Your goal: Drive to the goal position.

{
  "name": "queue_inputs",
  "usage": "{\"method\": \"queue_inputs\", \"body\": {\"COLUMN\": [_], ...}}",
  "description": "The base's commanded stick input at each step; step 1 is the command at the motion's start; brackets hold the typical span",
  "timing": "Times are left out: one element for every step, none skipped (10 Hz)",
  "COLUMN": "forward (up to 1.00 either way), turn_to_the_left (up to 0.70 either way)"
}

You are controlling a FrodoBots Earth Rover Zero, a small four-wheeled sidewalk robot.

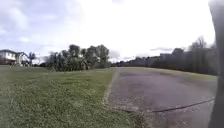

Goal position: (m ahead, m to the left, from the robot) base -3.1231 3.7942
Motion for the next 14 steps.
{"method": "queue_inputs", "body": {"forward": [0.0,0.0,0.0,0.01,0.04,0.01,0.0,0.0,0.0,0.0,0.0,0.0,0.0,0.0], "turn_to_the_left": [0.0,0.0,0.0,0.0,0.0,0.0,0.0,0.0,0.0,0.0,0.0,0.0,0.0,0.0]}}
